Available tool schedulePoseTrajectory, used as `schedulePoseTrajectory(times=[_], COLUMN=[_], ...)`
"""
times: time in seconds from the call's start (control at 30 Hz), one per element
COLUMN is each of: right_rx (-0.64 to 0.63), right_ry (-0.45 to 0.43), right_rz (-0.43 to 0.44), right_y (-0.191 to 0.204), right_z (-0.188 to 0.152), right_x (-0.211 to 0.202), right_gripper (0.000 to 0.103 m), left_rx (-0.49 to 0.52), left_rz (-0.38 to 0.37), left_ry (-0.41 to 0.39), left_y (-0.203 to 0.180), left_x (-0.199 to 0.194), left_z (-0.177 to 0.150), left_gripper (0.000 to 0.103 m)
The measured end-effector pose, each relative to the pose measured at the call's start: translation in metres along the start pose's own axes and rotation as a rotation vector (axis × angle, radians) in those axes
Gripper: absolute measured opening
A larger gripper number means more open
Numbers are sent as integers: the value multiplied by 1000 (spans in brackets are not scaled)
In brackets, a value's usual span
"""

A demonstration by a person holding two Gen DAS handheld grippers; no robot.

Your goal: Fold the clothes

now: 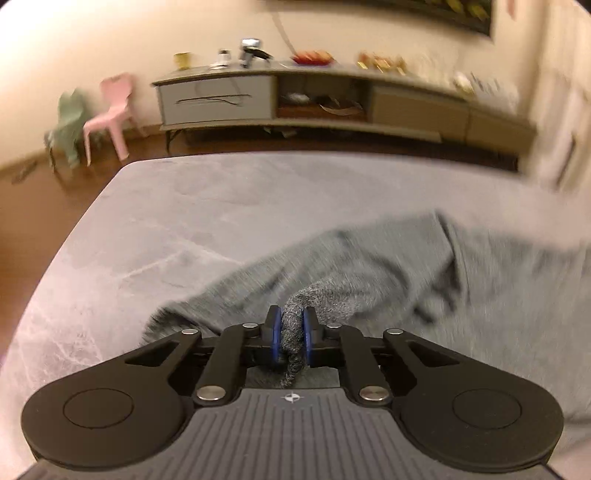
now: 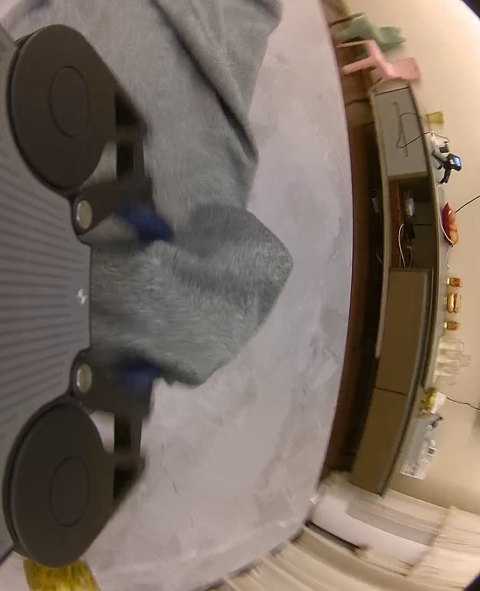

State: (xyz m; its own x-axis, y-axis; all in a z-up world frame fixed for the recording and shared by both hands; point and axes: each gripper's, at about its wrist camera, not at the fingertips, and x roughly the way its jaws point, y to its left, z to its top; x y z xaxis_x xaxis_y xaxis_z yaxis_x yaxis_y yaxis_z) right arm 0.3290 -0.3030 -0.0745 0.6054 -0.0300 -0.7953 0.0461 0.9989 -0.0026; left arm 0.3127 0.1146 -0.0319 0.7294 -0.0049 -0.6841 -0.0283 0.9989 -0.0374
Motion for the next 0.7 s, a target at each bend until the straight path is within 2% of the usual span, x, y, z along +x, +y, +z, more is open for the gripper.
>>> schedulePoseTrajectory(times=[0.07,0.13,0.23,0.3,0.33,0.37,0.4,0.43,0.53,0.6,0.63,0.7], right_rx=[-13,-29,-66,-151,-192,-231,-265,-289,-300,-259,-241,-242], right_ry=[-62,-197,-421,-491,-468,-423,-339,-260,-78,-97,-115,-153], right_rz=[13,48,128,115,93,57,-5,-63,-192,-141,-113,-80], right_y=[1,5,10,12,12,12,11,9,0,1,3,11], right_z=[1,-2,-31,-69,-90,-109,-128,-145,-178,-182,-182,-176], right_x=[-18,-60,-147,-193,-203,-209,-204,-199,-189,-212,-224,-244], right_gripper=[15,12,12,12,15,23,29,46,47,54,61,64], left_rx=[-97,-206,-327,-370,-375,-365,-358,-349,-315,-287,-276,-268], left_rz=[1,13,63,105,109,100,93,89,83,79,78,75], left_ry=[-41,-103,-178,-185,-170,-141,-113,-95,-64,-73,-81,-97], left_y=[23,48,80,94,97,99,99,97,87,80,77,72], left_x=[-3,-12,-25,-27,-25,-19,-12,-8,0,-3,-6,-11], left_z=[15,32,46,47,46,45,42,39,34,34,34,32], left_gripper=[11,11,11,11,11,11,11,11,11,11,11,11])
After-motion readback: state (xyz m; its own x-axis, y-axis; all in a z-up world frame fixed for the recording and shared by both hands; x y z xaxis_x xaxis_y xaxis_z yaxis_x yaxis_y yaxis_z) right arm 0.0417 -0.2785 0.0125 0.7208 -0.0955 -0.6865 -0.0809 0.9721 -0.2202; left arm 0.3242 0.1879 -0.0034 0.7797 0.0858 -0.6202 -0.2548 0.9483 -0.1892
